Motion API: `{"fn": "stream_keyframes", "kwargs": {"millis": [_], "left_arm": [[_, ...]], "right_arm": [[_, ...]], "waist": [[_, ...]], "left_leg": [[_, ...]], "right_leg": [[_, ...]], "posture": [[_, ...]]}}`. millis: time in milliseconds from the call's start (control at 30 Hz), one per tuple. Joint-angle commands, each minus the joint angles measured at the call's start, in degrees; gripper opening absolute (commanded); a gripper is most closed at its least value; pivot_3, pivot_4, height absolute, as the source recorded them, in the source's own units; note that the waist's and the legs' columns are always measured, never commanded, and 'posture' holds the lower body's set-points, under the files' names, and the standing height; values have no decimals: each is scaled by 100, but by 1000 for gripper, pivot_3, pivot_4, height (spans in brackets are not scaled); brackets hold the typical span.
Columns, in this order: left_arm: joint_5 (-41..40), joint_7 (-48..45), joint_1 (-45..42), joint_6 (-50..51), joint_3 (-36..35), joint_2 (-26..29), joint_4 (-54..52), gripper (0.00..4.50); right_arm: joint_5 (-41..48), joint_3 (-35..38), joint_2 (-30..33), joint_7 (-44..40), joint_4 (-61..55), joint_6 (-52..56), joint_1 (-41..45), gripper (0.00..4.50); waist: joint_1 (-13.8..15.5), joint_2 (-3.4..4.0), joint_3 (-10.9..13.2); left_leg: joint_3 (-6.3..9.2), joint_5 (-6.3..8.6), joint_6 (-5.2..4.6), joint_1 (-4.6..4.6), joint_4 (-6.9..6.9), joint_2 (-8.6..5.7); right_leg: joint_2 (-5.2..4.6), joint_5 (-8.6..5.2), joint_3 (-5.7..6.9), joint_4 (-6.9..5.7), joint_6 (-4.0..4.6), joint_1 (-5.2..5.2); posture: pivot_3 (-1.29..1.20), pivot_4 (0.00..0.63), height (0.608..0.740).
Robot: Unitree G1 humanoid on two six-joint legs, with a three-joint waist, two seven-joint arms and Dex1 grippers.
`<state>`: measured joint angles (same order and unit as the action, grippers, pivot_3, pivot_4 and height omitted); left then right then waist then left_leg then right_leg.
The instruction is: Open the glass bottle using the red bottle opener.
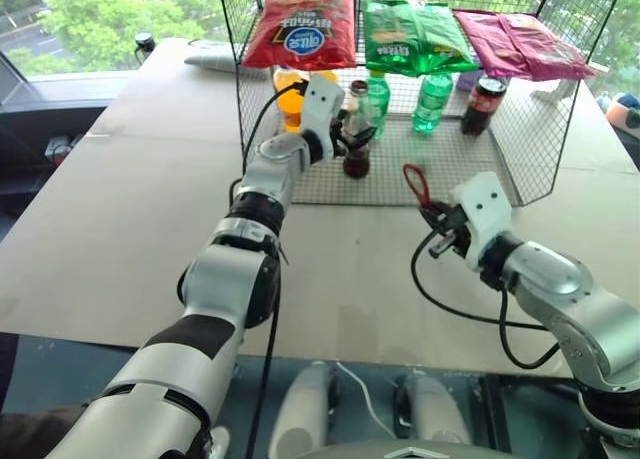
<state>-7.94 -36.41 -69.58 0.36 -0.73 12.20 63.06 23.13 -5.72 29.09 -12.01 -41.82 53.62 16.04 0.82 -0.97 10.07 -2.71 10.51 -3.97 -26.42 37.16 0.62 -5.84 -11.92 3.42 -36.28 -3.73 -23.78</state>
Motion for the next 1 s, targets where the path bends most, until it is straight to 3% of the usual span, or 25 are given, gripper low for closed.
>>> {"fn": "stream_keyframes", "kwargs": {"millis": [33, 300, 433, 800, 1000], "left_arm": [[48, -26, -199, -178, -103, 4, -12, 2327], [-59, -317, -32, -226, -196, -8, -341, 2327], [-231, -668, 200, -63, -207, 0, -987, 2327], [-1097, -1971, 1945, 2018, 305, 432, -5160, 2327], [-1596, -2309, 2625, 2578, 389, 657, -6309, 2327]], "right_arm": [[-45, 156, -13, -26, -218, -13, 27, 0], [-79, 147, -20, -113, -148, -30, 95, 0], [-85, 172, -19, -150, -148, -31, 94, 0], [-173, 431, 36, -164, -285, -191, -53, 0], [-424, 763, 282, -245, -619, -571, -535, 0]], "waist": [[0, 0, 0], [3, 0, 0], [-2, 0, 0], [-4, 1, 1], [2, 2, 0]], "left_leg": [[0, 0, 0, 0, 0, 0], [1, 0, 0, -1, 1, -1], [2, 0, 0, -1, 2, 0], [4, -1, 1, -2, 2, 8], [7, 0, 1, -2, 9, 8]], "right_leg": [[0, 0, 0, -1, 0, 0], [0, 0, 1, -2, 0, 0], [0, 0, 0, -3, 0, 0], [0, 0, -2, -5, 2, -1], [-1, -1, -2, -9, 2, 0]], "posture": [[0, 150, 740], [0, 150, 740], [0, 150, 740], [0, 150, 740], [0, 150, 740]]}}
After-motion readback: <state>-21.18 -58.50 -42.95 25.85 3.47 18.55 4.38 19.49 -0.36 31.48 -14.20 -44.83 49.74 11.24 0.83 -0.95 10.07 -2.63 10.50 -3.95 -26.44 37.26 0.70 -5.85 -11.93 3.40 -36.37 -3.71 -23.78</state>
